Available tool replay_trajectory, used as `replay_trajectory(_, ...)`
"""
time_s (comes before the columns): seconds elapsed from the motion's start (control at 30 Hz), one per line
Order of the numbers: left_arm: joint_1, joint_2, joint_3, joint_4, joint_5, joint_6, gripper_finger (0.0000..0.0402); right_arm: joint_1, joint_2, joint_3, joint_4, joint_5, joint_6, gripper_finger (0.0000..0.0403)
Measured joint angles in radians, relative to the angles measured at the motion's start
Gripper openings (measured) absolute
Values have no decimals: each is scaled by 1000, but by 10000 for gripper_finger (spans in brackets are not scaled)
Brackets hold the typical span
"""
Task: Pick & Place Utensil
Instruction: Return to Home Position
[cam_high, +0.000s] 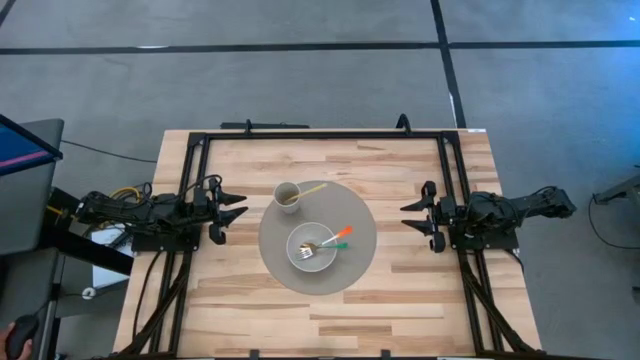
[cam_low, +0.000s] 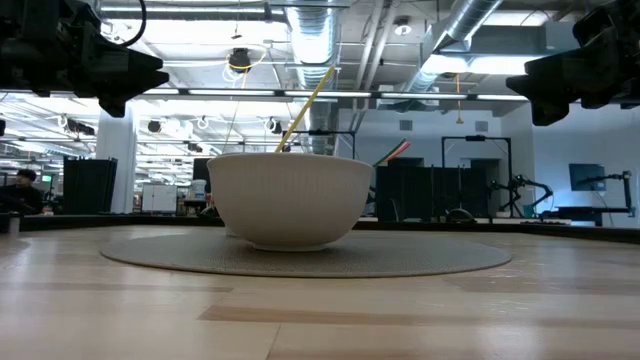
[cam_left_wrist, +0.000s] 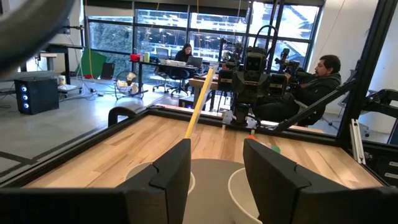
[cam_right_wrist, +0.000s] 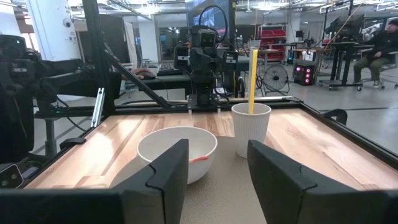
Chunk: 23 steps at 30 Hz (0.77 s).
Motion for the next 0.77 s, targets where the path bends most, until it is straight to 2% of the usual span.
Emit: replay_trajectory(0.77,0,0,0,0,0,0,149,0,0,0,0,0,0,162)
